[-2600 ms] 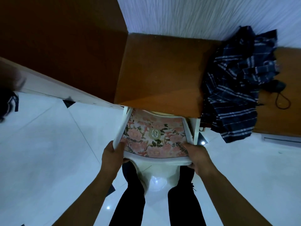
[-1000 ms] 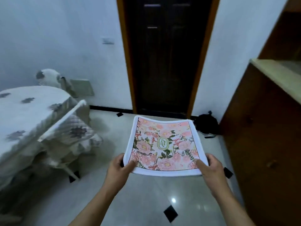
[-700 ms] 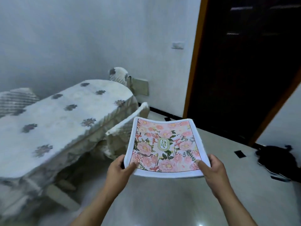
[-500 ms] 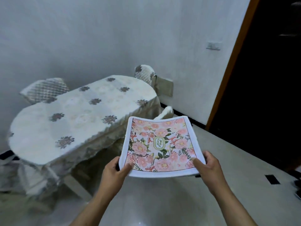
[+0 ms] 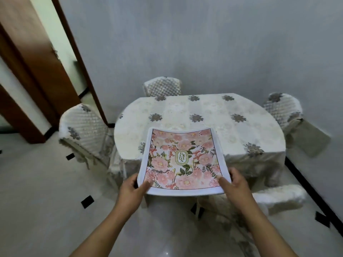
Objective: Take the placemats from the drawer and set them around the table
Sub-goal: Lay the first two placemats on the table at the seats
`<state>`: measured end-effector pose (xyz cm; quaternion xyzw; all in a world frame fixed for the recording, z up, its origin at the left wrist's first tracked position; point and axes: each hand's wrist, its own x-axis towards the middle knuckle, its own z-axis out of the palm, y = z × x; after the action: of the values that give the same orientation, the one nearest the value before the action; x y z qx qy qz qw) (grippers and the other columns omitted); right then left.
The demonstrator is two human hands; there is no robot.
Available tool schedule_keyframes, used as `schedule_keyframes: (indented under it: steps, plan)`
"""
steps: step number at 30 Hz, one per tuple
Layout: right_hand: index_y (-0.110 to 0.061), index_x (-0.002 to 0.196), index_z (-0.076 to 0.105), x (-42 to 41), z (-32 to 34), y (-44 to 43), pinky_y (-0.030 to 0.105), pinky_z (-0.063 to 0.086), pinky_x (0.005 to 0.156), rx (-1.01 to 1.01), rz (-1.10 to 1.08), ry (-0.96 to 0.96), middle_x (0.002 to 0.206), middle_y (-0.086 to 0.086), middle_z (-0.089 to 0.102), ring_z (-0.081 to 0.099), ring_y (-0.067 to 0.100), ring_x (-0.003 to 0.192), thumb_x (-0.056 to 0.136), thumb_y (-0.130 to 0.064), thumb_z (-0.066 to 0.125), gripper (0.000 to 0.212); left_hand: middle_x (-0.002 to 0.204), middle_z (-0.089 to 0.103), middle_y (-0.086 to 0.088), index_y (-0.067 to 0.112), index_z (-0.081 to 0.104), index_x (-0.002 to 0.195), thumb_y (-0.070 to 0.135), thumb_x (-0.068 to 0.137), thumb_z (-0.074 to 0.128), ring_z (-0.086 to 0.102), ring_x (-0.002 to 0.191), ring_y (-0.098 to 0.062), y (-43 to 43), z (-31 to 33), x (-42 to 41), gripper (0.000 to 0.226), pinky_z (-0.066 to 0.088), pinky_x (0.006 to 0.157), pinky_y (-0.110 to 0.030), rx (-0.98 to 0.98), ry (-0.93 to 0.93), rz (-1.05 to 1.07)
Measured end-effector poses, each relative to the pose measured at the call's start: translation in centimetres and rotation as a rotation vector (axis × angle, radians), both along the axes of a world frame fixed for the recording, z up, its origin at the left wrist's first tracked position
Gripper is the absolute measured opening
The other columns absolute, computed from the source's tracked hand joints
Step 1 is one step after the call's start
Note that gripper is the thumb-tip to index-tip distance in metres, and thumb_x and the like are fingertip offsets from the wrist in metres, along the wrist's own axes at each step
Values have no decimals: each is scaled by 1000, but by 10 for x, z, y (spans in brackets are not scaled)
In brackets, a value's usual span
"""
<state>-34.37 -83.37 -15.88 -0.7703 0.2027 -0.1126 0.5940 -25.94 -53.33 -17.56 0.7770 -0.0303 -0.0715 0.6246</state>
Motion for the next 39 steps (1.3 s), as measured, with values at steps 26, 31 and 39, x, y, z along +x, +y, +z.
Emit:
schedule_keyframes:
  steps: [26, 31, 39]
  plan:
    - [-12, 97, 51, 482, -171, 65, 30, 39, 58, -215, 98, 493, 83, 0, 55, 54, 18, 74, 91, -17, 54, 9, 87, 70, 10, 23, 66, 95, 27, 87, 69, 64, 81, -9, 47, -145, 424, 9, 46, 62, -20, 291, 224, 162]
    - [-10, 93, 47, 483, -212, 67, 34, 44, 66, -226, 104, 642, 87, 9, 58, 55, 25, 75, 89, -13, 53, 7, 85, 69, 1, 19, 65, 94, 34, 84, 70, 64, 79, -20, 44, -180, 429, 19, 47, 65, -30, 419, 303, 225]
    - [-13, 95, 43, 486, -227, 63, 33, 43, 67, -399, 167, 681, 91, 9, 55, 58, 29, 86, 91, -29, 56, 22, 88, 64, -2, 16, 57, 103, 20, 74, 78, 62, 80, -24, 42, -196, 444, 36, 49, 67, -35, 509, 311, 290]
